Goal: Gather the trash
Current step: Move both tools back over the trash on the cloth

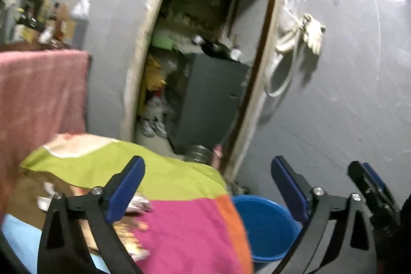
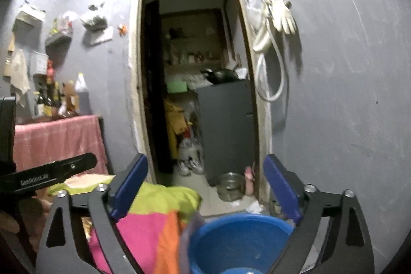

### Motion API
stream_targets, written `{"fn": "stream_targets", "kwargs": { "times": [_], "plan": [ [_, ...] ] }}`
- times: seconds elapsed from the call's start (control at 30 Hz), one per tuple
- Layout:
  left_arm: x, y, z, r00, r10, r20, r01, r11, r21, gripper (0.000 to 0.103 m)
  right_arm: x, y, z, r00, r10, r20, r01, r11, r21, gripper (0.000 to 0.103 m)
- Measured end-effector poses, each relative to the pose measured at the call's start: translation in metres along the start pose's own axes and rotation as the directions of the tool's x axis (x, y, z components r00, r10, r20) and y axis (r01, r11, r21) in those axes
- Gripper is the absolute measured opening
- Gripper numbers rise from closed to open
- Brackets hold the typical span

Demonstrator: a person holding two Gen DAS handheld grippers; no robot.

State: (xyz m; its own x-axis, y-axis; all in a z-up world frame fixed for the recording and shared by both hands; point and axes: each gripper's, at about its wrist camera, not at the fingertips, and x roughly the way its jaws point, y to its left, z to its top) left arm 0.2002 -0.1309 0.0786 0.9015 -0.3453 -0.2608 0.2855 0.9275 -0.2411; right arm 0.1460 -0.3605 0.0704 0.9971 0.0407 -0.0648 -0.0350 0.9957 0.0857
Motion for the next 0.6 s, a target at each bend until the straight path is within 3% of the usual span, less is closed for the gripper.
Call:
{"fn": "stream_targets", "kwargs": {
  "times": [0.23, 0.4, 0.6],
  "plan": [
    [-0.051, 0.064, -0.002, 0.992, 0.120, 0.044, -0.119, 0.993, -0.022, 0.100, 0.000, 0.065, 0.002, 0.996, 0.084, 0.022, -0.084, 0.996, -0.009, 0.103],
    [-0.081, 0.114, -0.016, 0.968, 0.239, 0.077, -0.239, 0.971, -0.016, 0.101, 0.001, 0.112, -0.010, 0.987, 0.158, 0.031, -0.157, 0.987, -0.020, 0.103],
    [-0.095, 0.164, -0.039, 0.949, 0.313, 0.032, -0.313, 0.950, -0.006, 0.101, 0.013, 0.156, -0.029, 0.976, 0.218, -0.017, -0.219, 0.974, -0.057, 0.103]
  ]
}}
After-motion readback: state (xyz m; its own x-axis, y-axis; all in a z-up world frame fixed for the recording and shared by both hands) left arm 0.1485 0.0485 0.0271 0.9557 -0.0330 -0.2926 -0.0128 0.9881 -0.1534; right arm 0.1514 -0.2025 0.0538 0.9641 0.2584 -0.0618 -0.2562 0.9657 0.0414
